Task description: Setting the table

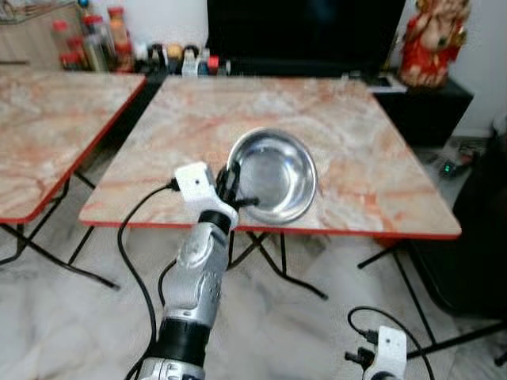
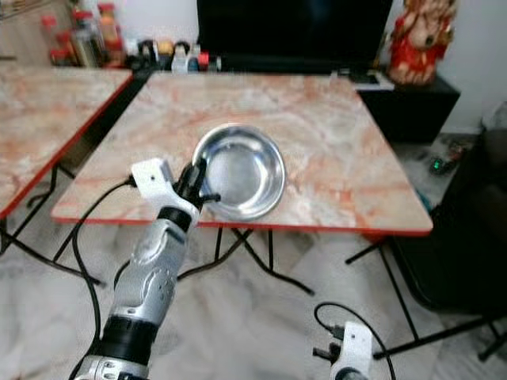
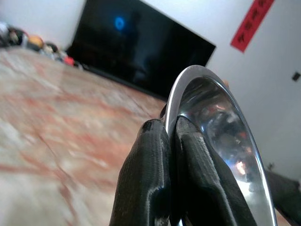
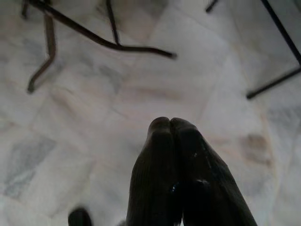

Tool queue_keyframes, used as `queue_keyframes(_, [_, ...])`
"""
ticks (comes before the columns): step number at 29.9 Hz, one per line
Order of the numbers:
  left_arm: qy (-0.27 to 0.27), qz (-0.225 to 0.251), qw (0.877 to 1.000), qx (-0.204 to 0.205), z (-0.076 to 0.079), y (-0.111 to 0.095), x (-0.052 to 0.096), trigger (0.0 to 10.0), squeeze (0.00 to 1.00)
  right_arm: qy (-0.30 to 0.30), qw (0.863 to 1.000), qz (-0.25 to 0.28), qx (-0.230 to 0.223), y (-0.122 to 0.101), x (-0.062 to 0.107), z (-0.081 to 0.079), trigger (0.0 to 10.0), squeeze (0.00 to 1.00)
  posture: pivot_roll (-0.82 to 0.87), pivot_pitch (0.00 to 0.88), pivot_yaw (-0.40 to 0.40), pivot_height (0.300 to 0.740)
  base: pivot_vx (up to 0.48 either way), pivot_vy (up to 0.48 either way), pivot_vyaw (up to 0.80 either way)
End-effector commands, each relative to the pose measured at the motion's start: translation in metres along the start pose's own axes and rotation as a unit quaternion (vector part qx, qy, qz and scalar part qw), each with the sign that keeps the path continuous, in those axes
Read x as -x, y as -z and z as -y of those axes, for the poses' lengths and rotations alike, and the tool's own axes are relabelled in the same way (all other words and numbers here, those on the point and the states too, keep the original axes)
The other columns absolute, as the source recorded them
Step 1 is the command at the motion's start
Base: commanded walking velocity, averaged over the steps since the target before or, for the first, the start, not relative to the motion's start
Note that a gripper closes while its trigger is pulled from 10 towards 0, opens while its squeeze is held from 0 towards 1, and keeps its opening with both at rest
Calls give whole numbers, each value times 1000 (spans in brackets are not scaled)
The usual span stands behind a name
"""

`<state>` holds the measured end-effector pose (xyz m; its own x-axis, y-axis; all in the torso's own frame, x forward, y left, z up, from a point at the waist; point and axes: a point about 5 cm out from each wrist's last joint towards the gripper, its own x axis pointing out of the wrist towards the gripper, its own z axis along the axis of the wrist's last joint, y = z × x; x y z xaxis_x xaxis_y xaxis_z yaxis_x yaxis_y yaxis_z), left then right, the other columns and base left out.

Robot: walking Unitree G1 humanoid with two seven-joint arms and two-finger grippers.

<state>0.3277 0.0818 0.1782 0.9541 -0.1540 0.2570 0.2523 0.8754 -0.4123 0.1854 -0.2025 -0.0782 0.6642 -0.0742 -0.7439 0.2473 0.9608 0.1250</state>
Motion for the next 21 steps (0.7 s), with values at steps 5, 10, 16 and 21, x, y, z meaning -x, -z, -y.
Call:
queue_keyframes(5, [-3, 11, 1000, -5, -4, -7, 0, 10000, 0, -8, 1000, -3, -7, 2, -1, -9, 10000, 0, -13, 0, -28, 740, 375, 0, 0])
queue_keyframes(10, [0, 9, 1000, -4, -3, -5, -1, 10000, 0, -7, 1000, -4, -8, 3, -1, -8, 10000, 0, -13, 0, -29, 740, 377, 0, 0])
queue_keyframes(16, [2, 8, 1000, -4, -2, -5, -1, 10000, 0, -7, 1000, -8, -10, 3, -1, -9, 10000, 0, -10, 0, -28, 740, 378, 0, 0])
queue_keyframes(21, [5, 6, 1000, -3, -1, -4, -1, 10000, 0, -10, 1000, -5, -6, 3, -1, -10, 10000, 0, -10, 0, -28, 740, 379, 0, 0])
